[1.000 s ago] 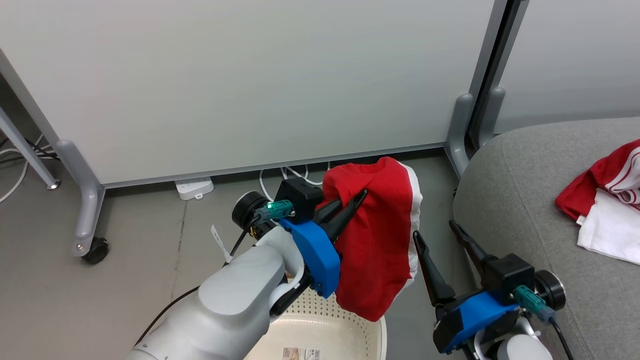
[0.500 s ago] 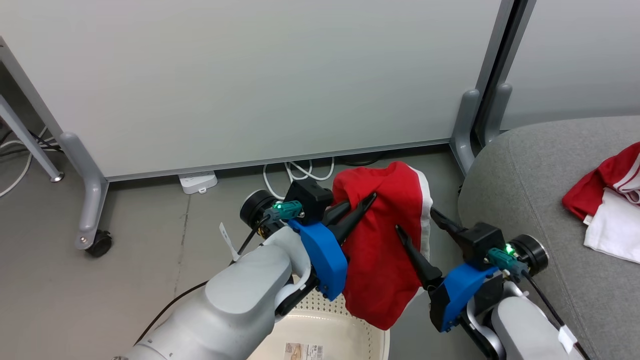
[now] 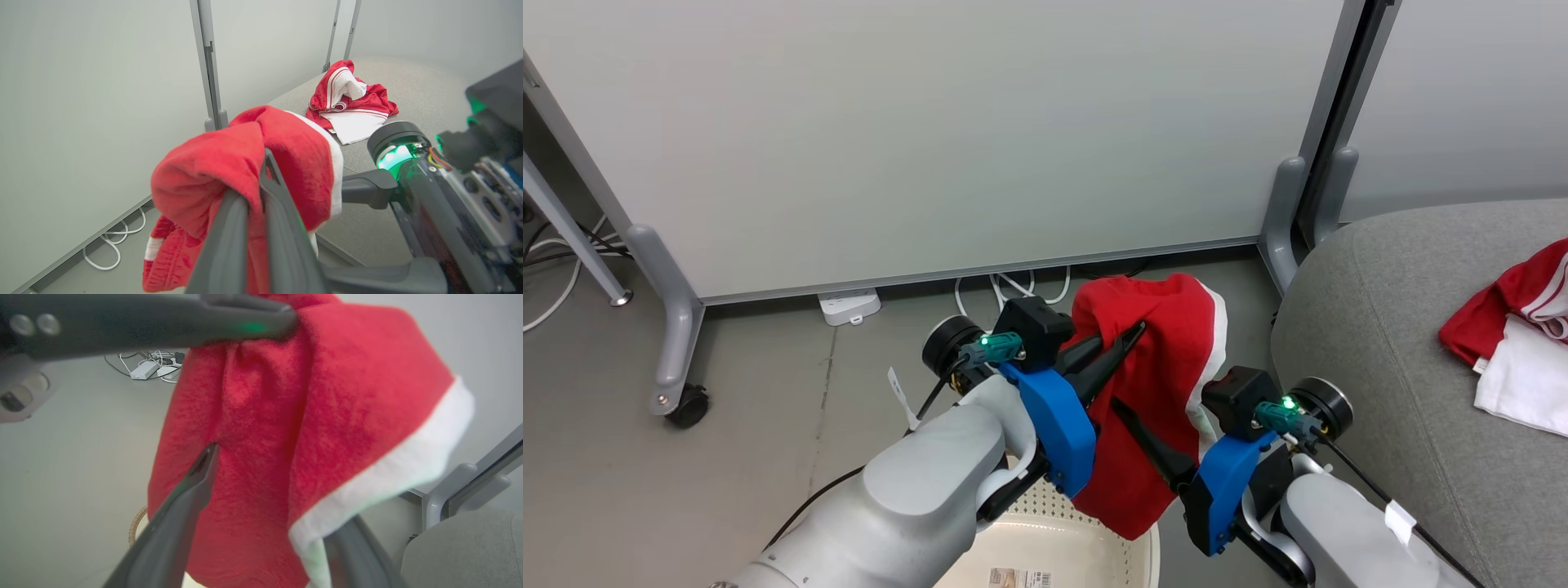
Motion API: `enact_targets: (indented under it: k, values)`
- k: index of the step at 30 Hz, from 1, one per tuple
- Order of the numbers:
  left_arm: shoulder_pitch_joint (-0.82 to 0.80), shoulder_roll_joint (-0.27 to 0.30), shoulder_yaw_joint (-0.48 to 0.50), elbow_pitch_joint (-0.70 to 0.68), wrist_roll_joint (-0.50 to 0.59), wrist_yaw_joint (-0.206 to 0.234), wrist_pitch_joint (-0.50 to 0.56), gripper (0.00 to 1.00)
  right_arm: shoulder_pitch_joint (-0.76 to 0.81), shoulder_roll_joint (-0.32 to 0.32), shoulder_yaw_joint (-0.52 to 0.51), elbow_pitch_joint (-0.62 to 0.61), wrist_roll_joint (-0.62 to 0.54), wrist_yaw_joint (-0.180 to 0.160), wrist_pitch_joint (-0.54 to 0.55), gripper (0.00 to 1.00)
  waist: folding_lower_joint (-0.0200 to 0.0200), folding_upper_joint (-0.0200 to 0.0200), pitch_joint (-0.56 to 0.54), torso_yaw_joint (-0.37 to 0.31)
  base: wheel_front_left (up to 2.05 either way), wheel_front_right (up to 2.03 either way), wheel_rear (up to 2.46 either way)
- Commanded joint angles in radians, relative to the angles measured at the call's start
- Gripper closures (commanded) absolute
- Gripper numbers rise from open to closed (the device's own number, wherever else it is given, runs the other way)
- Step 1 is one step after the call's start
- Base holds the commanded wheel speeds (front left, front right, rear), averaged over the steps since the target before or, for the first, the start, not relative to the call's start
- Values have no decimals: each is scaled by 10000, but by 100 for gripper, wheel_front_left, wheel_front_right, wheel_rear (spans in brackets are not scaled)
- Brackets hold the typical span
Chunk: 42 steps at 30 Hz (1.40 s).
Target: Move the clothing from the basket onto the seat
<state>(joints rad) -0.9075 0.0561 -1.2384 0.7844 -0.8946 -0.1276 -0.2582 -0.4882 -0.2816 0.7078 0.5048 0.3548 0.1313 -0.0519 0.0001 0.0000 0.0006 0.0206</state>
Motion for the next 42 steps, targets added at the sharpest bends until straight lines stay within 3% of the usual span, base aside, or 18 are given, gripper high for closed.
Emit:
enact_targets:
  k: [1,3,4,5,6,31,32,33,42]
  values:
    - [-150,21,-39,8,-53,-33,-68,100,-280,86,217,206,177,-11,-127,0,-1,0,-19,-20,0,0,0]
    - [-142,16,-56,17,-102,-33,-77,100,-424,196,452,484,315,-11,-192,0,-1,0,-45,-32,0,0,0]
    - [-134,13,-71,12,-104,-33,-81,100,-489,244,563,627,378,-11,-239,42,-1,0,-57,-36,0,0,0]
    - [-132,11,-82,6,-97,-33,-82,100,-566,276,661,773,435,-11,-301,75,-1,0,-68,-38,0,0,0]
    - [-136,9,-91,2,-116,-33,-85,100,-660,295,761,900,452,-11,-383,100,-1,0,-76,-41,0,0,0]
    - [-186,52,-20,23,-217,-33,-85,100,-1445,593,1633,2449,1303,-11,-1377,100,-1,0,-113,-266,0,0,0]
    - [-177,50,-11,34,-223,-34,-85,36,-1465,595,1650,2475,1328,-11,-1397,100,-1,0,-112,-270,0,0,0]
    - [-168,50,15,51,-220,-34,-85,0,-1485,597,1665,2498,1334,-11,-1406,100,-1,0,-111,-273,0,0,0]
    - [951,313,1541,-622,183,320,-76,0,-1605,609,1567,2685,1332,-11,-1634,100,-1,0,-80,-302,0,0,0]
